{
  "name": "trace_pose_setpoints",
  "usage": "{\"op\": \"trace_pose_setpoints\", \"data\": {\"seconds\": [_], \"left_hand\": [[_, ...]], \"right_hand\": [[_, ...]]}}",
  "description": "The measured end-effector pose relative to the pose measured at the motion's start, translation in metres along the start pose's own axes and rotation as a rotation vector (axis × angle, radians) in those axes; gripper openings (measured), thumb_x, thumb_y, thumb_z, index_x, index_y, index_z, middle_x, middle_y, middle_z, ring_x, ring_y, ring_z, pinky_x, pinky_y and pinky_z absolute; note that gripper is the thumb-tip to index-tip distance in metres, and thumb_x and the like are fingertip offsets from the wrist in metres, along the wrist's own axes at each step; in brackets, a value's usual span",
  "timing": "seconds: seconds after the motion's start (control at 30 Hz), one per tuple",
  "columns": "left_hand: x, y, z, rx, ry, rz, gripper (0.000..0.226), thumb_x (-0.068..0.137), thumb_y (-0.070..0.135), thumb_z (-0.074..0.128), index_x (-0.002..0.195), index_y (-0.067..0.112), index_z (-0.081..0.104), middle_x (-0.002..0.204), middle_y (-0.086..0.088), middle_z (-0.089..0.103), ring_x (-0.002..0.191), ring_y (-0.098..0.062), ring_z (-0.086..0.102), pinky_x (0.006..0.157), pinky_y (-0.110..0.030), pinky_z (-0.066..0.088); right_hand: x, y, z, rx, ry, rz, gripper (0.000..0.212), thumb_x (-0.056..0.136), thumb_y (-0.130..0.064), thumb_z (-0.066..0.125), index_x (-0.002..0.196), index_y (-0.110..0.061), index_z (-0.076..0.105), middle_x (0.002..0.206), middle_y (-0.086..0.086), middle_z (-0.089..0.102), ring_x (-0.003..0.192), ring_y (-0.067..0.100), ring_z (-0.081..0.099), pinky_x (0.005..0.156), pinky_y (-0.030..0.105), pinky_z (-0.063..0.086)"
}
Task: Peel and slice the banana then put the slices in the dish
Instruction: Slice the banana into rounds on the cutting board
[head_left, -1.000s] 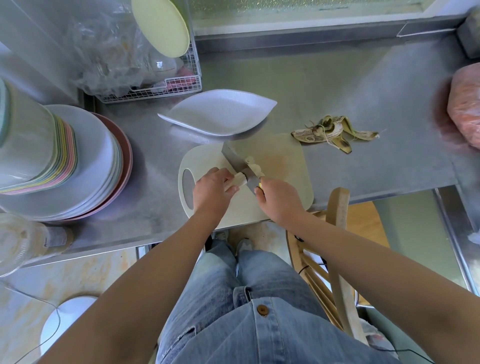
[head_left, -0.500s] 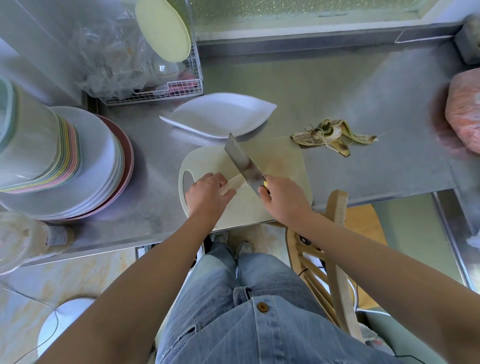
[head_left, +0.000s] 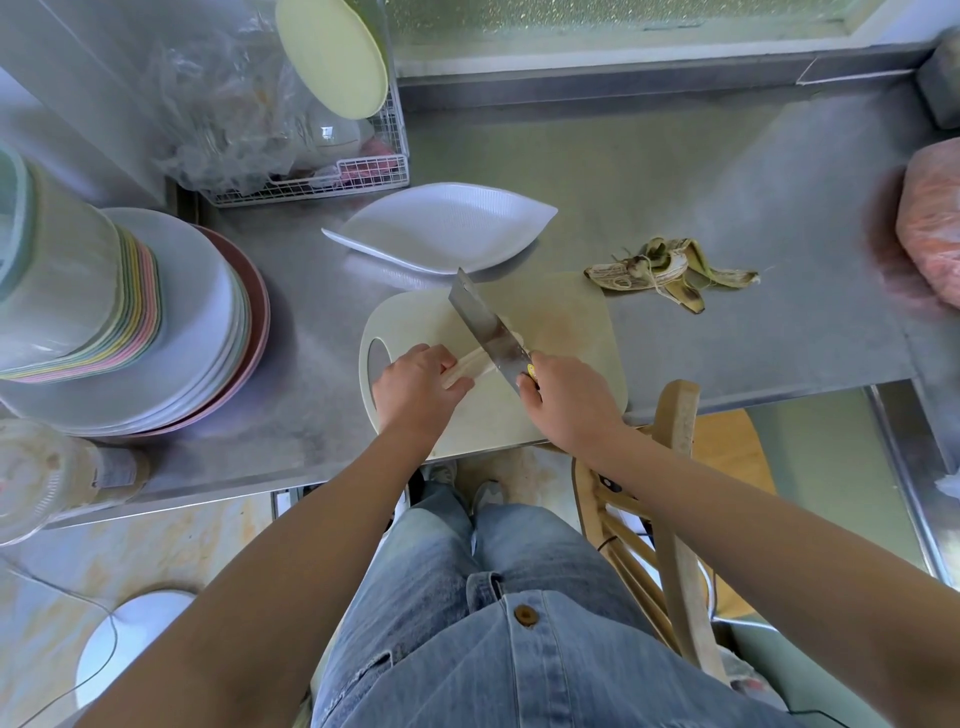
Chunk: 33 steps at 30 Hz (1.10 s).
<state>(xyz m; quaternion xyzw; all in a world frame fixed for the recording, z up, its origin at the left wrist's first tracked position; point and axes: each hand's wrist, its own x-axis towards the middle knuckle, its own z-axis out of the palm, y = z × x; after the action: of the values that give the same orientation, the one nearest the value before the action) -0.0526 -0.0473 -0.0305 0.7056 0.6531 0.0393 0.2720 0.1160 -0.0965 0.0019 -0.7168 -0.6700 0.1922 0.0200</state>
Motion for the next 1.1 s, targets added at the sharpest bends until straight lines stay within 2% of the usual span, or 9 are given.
{"op": "trace_pose_setpoints", "data": {"seconds": [0.27,0.43,0.53,0.6,0.7,0.87,0.93,1.1], "left_hand": [[0.000,0.001,0.000,0.005,-0.003,-0.011,0.028,0.084,0.047,0.066,0.105,0.028,0.068,0.103,0.008,0.066,0.089,-0.018,0.061,0.069,-0.026,0.044],[-0.001,0.000,0.000,-0.002,0.004,-0.004,0.029,0.084,0.047,0.066,0.106,0.028,0.068,0.104,0.007,0.066,0.089,-0.017,0.062,0.069,-0.026,0.044],[-0.001,-0.001,0.000,-0.007,0.005,0.001,0.030,0.084,0.047,0.066,0.106,0.028,0.068,0.104,0.008,0.066,0.090,-0.017,0.062,0.070,-0.025,0.042],[0.000,-0.001,0.000,-0.010,0.003,-0.002,0.030,0.084,0.048,0.066,0.106,0.028,0.068,0.104,0.008,0.066,0.091,-0.016,0.061,0.070,-0.024,0.040],[0.000,-0.001,0.000,-0.004,-0.005,-0.008,0.030,0.084,0.048,0.065,0.106,0.028,0.068,0.104,0.009,0.065,0.092,-0.017,0.061,0.070,-0.025,0.039],[0.000,-0.001,0.000,-0.007,-0.010,-0.010,0.029,0.084,0.048,0.065,0.105,0.028,0.068,0.104,0.008,0.065,0.092,-0.019,0.061,0.071,-0.026,0.039],[0.000,-0.001,0.000,-0.005,-0.008,-0.005,0.029,0.084,0.047,0.065,0.105,0.028,0.068,0.104,0.008,0.065,0.092,-0.019,0.061,0.071,-0.026,0.040],[0.000,-0.001,0.000,-0.007,-0.003,-0.004,0.028,0.084,0.047,0.065,0.105,0.028,0.068,0.103,0.008,0.065,0.091,-0.019,0.061,0.071,-0.027,0.041]], "right_hand": [[0.005,-0.005,0.013,-0.023,-0.049,0.013,0.027,0.100,-0.027,0.039,0.101,-0.007,0.057,0.084,0.009,0.062,0.077,0.025,0.062,0.061,0.032,0.043],[0.005,-0.003,0.019,-0.040,-0.059,0.010,0.028,0.100,-0.028,0.037,0.102,-0.007,0.056,0.083,0.009,0.061,0.076,0.025,0.061,0.059,0.029,0.035],[0.005,-0.001,0.016,-0.045,-0.040,0.008,0.028,0.100,-0.029,0.038,0.100,-0.007,0.056,0.080,0.008,0.061,0.074,0.025,0.061,0.059,0.031,0.038],[0.005,0.000,0.012,-0.019,-0.012,0.019,0.027,0.099,-0.028,0.040,0.095,-0.007,0.056,0.075,0.006,0.055,0.072,0.025,0.059,0.059,0.032,0.039],[0.004,0.000,0.005,0.008,0.021,0.021,0.025,0.098,-0.027,0.042,0.090,-0.006,0.054,0.071,0.004,0.048,0.067,0.024,0.051,0.059,0.031,0.034],[0.002,0.001,0.002,0.003,0.001,-0.003,0.026,0.098,-0.028,0.042,0.093,-0.007,0.055,0.073,0.004,0.050,0.072,0.026,0.057,0.059,0.031,0.037],[0.001,0.002,0.002,0.006,0.003,-0.005,0.026,0.098,-0.028,0.042,0.095,-0.006,0.056,0.076,0.008,0.057,0.073,0.026,0.058,0.059,0.031,0.037],[0.001,0.000,0.003,0.010,-0.007,-0.008,0.026,0.098,-0.028,0.042,0.097,-0.006,0.056,0.081,0.010,0.062,0.075,0.025,0.059,0.063,0.035,0.045]]}}
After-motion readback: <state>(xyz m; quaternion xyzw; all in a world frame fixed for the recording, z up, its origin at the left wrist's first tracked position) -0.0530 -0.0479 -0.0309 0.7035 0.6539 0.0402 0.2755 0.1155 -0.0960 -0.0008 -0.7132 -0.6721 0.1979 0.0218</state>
